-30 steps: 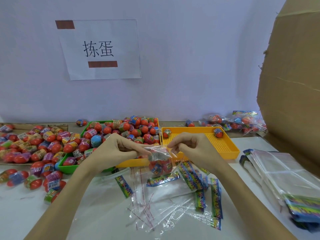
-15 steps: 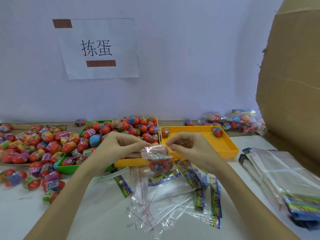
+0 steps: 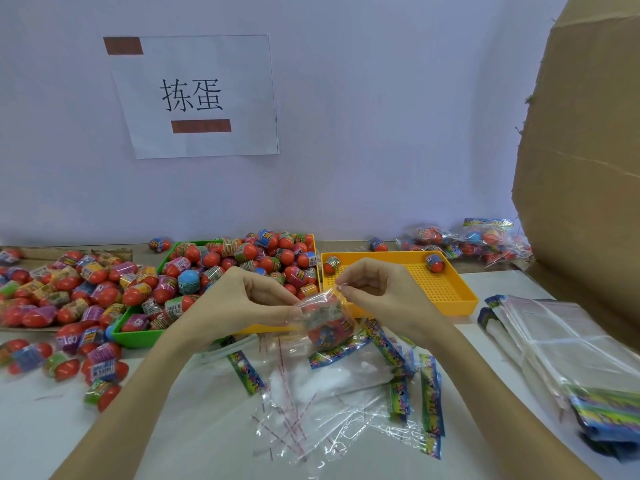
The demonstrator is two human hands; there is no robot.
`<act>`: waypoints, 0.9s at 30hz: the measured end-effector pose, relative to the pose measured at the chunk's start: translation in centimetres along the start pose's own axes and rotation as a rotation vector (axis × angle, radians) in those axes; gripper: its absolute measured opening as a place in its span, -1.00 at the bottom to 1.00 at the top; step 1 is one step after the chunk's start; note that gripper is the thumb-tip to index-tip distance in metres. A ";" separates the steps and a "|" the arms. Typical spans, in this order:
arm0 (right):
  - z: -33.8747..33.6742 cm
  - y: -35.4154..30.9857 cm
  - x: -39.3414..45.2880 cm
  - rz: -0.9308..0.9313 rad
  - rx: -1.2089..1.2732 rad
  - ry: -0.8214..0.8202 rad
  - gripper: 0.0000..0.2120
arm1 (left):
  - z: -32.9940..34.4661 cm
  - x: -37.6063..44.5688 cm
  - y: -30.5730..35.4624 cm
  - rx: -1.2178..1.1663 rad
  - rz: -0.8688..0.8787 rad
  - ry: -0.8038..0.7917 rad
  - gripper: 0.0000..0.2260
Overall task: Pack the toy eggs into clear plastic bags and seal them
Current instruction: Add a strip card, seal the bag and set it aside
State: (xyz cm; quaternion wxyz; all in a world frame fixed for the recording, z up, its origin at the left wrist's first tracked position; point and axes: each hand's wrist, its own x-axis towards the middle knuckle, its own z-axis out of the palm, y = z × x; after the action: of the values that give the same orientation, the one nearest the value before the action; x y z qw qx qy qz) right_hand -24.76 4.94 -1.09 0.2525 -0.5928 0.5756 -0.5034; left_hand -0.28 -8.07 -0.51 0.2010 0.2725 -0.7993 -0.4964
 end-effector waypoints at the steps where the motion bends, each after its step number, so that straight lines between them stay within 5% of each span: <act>1: 0.0 0.0 0.0 -0.001 -0.011 0.000 -0.92 | 0.0 0.0 0.1 -0.006 0.019 -0.018 -0.87; 10: 0.1 -0.3 0.0 0.006 -0.062 -0.014 -0.87 | 0.7 -0.2 0.5 0.056 0.190 0.134 -0.89; 18: 0.4 -0.4 0.0 0.007 0.041 0.019 -0.85 | 0.8 0.0 0.7 -0.006 0.134 0.185 -0.91; 27: 0.7 -0.5 0.0 0.027 0.175 0.084 -0.86 | 1.1 0.1 0.7 -0.087 0.123 0.201 -0.69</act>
State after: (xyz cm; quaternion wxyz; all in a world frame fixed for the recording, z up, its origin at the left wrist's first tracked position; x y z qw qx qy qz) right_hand -23.91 4.84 -0.85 0.2859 -0.5388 0.5475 -0.5729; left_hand -1.21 -7.14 -0.38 0.3217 0.2624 -0.7682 -0.4874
